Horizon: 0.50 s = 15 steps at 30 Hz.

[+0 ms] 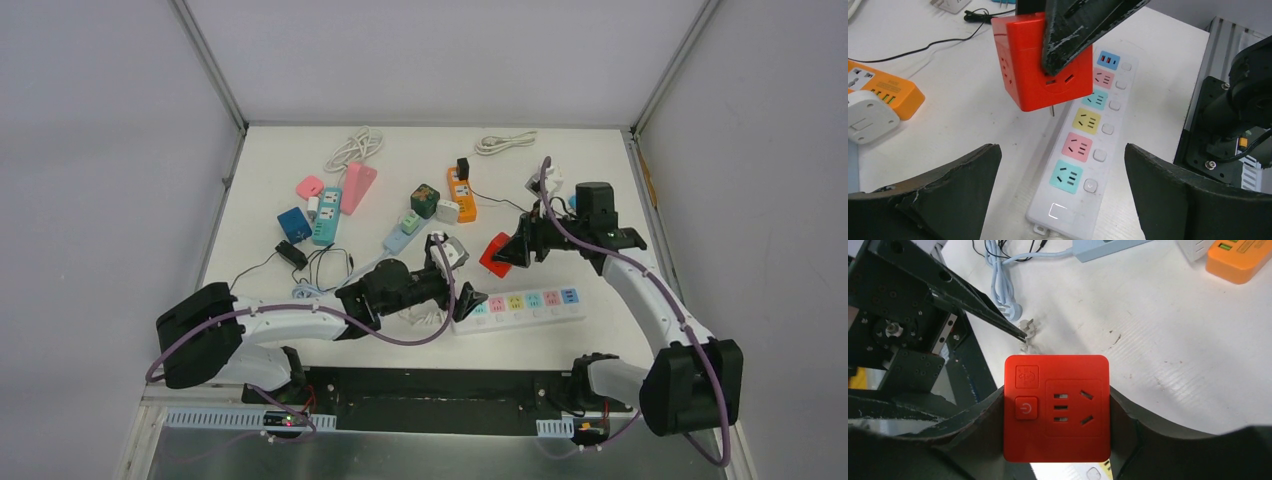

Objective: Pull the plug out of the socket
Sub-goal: Place the plug at the center of the board.

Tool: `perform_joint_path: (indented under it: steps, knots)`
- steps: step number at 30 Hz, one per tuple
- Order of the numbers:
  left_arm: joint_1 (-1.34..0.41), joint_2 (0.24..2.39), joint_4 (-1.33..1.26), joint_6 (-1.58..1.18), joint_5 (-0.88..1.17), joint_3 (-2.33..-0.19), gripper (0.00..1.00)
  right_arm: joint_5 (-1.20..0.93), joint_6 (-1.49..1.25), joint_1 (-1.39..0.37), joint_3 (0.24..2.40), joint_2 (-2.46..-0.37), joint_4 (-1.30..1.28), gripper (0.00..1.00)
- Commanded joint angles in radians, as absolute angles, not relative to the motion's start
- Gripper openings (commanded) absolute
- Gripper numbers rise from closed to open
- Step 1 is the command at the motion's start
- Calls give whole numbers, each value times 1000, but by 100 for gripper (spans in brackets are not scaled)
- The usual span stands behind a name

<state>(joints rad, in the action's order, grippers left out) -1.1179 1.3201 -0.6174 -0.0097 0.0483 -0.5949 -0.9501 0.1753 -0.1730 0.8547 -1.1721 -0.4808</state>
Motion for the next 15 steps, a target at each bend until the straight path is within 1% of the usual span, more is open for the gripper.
perform_joint_path:
  steps: [1,7,10,15]
  knots:
    - [-1118,1315,-758,3,91,-584,99,-1009,-22,-178,849,-1221,-348,0]
    - [-1117,1419,-765,-43,11,-674,99,-1009,-22,-178,857,-1289,-337,0]
    - [-1117,1464,-733,-60,-72,-721,99,-1009,-22,-178,860,-1297,-337,0]
    - [-1117,1526,-725,-69,-114,-773,98,-1009,-22,-178,862,-1312,-337,0]
